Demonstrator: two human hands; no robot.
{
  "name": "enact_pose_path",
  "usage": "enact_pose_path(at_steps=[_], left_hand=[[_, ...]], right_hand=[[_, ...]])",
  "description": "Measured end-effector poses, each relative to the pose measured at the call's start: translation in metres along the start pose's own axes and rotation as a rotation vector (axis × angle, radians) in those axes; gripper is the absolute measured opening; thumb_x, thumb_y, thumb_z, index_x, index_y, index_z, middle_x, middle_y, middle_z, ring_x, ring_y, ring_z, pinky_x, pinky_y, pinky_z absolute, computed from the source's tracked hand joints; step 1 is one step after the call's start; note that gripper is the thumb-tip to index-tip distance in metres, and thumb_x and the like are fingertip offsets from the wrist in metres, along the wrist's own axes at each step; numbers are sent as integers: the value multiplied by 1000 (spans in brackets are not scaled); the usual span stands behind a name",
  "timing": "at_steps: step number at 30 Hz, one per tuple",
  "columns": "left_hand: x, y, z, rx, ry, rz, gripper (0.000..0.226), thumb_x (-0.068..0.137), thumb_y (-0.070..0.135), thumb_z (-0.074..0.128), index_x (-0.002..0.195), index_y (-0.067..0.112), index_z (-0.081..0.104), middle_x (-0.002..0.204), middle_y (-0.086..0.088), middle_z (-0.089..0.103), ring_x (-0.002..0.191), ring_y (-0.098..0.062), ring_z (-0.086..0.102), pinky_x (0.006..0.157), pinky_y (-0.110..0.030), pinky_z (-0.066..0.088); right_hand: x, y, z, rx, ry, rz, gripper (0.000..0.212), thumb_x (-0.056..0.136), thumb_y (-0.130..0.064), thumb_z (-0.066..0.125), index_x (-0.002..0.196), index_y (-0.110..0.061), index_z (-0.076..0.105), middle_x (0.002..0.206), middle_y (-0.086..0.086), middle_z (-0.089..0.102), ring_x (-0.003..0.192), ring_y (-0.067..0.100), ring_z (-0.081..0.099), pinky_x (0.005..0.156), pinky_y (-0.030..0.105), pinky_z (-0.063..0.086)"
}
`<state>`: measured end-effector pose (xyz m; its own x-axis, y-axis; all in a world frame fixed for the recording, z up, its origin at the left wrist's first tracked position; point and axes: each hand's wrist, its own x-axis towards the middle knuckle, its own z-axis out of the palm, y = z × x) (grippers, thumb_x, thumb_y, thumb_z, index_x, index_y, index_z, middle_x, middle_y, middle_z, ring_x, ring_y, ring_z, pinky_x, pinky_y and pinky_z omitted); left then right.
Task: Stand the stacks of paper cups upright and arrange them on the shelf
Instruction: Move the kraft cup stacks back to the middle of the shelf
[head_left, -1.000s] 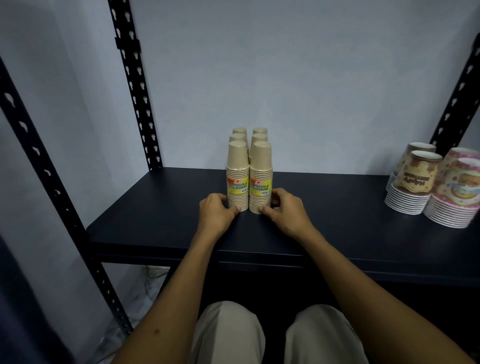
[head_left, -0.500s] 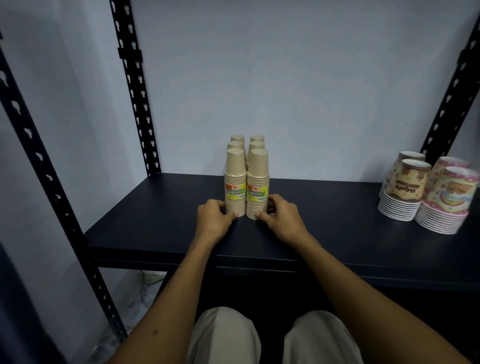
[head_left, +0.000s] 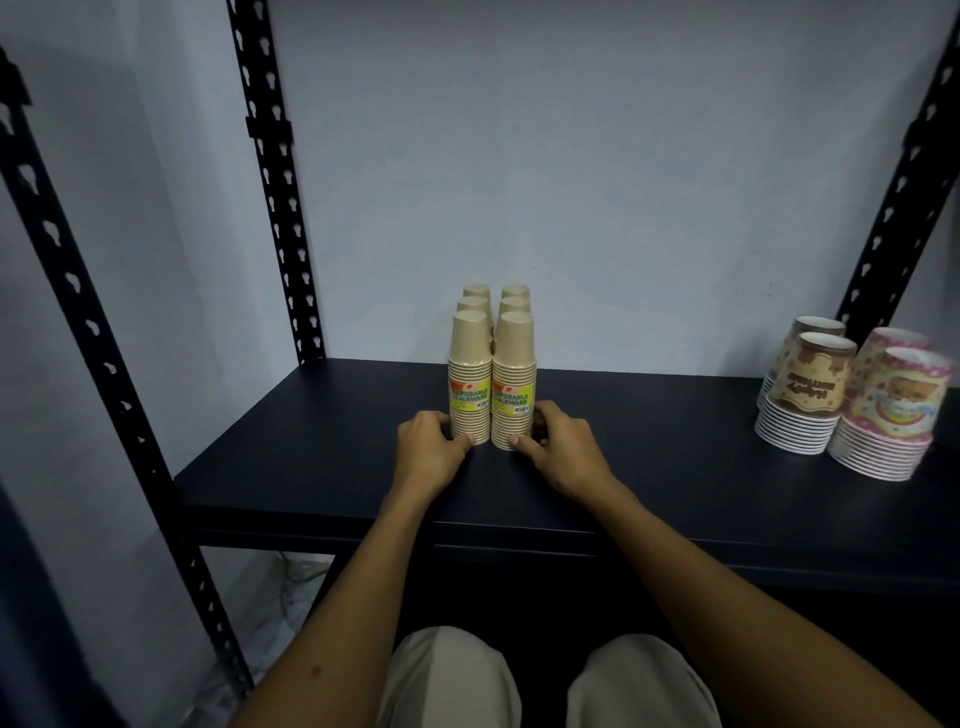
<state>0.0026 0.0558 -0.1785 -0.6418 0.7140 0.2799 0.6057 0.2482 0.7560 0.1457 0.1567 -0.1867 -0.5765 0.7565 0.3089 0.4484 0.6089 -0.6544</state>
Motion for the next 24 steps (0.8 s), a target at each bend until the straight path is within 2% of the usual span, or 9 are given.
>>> enact_pose_path(at_steps=[5,12,24], left_hand=[[0,0,0,-5,-2,-8,29,84,20,70,110,7,69,108,-7,70,90,-12,59,76,-21,43],[-1,1,0,-5,4,-20,31,85,20,70,112,6,68,110,-8,69,99,-18,63,77,-21,44],[0,0,1,-4,2,-20,31,86,20,69,114,6,67,110,-9,69,99,-18,63,77,-21,44]], right_hand=[[1,1,1,-26,1,7,50,88,-34,66,130,-13,51,125,6,63,112,21,59,95,37,50],[1,1,1,-28,7,12,50,87,-35,66,130,-13,52,124,6,64,111,21,60,94,37,51],[1,0,1,-9,8,12,51,87,-34,67,131,-13,52,124,6,64,112,20,59,95,35,50]])
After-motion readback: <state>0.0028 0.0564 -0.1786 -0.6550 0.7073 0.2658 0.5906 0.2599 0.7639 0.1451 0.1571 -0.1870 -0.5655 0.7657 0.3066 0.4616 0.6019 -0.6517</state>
